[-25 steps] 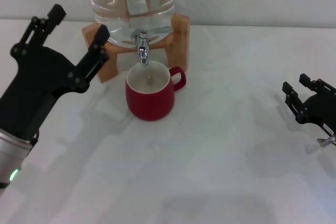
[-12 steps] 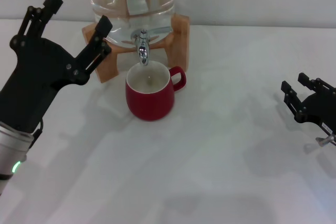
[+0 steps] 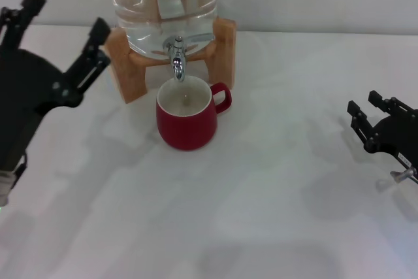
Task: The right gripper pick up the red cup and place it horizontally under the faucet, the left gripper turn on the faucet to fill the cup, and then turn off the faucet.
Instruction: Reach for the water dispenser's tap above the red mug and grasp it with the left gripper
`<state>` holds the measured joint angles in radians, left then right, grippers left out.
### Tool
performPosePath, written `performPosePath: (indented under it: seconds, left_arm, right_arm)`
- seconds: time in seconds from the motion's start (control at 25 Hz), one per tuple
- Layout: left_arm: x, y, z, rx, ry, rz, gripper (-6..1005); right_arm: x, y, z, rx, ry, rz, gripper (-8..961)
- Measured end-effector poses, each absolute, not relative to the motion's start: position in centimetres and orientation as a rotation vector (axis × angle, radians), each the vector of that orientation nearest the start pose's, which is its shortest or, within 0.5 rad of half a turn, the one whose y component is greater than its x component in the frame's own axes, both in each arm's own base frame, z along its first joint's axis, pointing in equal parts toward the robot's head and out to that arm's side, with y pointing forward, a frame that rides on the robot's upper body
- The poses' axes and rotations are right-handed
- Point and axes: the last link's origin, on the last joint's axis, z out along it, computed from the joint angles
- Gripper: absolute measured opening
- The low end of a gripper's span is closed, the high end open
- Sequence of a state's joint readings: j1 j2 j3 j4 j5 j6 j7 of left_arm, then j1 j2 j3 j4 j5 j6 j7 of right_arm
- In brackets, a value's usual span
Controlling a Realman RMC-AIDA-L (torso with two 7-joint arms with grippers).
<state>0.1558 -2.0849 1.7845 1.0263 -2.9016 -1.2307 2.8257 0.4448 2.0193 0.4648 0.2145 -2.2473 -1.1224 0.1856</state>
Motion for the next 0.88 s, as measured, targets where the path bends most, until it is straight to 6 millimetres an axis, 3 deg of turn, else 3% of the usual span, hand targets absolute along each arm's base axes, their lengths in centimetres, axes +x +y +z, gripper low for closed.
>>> performPosePath:
  seconds: [0.28, 0.88]
  left_arm:
    - [-25.4, 23.5, 3.6, -1.637, -0.013, -1.158, 887]
    - [-27.4, 24.8, 5.9, -1.456, 0.027, -1.234, 883]
  right_arm:
    - [31.5, 32.0, -5.0, -1.956, 0.465, 0.649, 395]
    - [31.4, 32.3, -4.9, -1.948, 0.47, 0.648, 395]
